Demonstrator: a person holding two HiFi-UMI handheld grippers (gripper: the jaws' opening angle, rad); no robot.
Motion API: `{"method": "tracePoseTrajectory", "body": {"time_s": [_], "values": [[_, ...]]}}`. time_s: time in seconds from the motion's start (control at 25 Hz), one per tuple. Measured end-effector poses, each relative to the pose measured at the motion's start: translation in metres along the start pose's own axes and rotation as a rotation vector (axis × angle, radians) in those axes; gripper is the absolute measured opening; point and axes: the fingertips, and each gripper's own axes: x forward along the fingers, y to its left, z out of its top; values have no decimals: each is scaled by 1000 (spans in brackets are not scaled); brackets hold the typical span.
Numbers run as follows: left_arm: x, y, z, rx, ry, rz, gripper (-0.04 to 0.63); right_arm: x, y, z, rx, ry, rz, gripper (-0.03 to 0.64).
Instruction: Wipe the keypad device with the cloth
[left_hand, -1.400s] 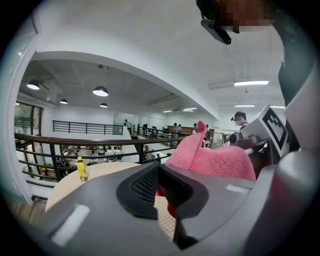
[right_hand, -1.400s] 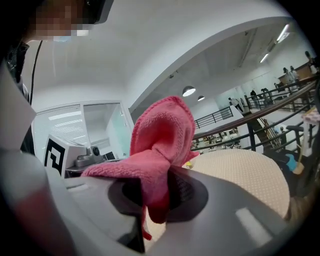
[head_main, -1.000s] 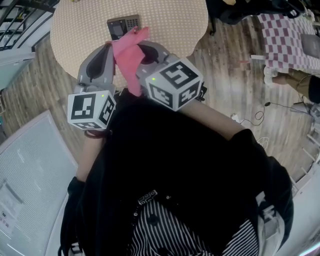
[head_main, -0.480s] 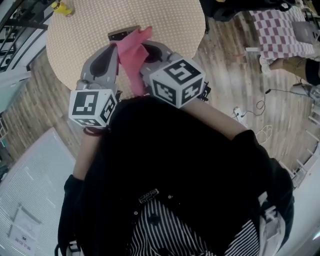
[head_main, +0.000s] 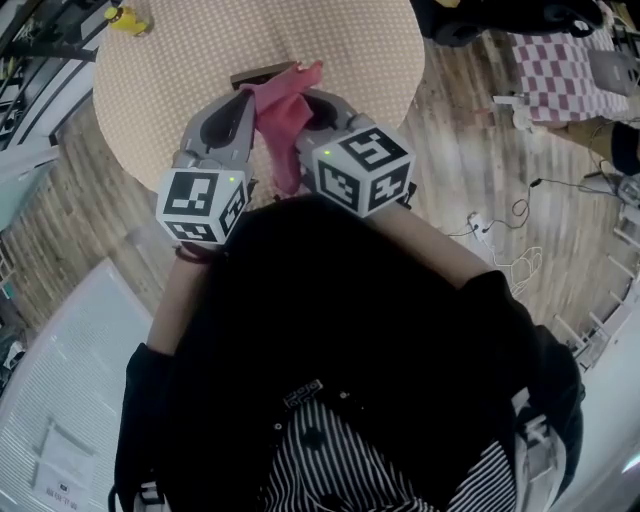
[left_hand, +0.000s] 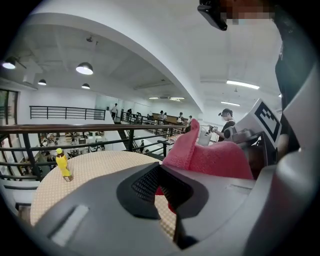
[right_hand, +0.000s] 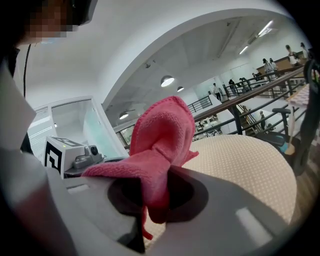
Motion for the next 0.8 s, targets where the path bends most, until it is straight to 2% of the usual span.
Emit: {"method": "tracePoseTrajectory", "body": {"time_s": [0.4,0.8], "values": [[44,52,-29,21,113,-98,-12,54,-41,-21,58,41,-69,64],[100,96,-63,132,249,-157,-12,94,-76,-67,127,82,-112,64]]}}
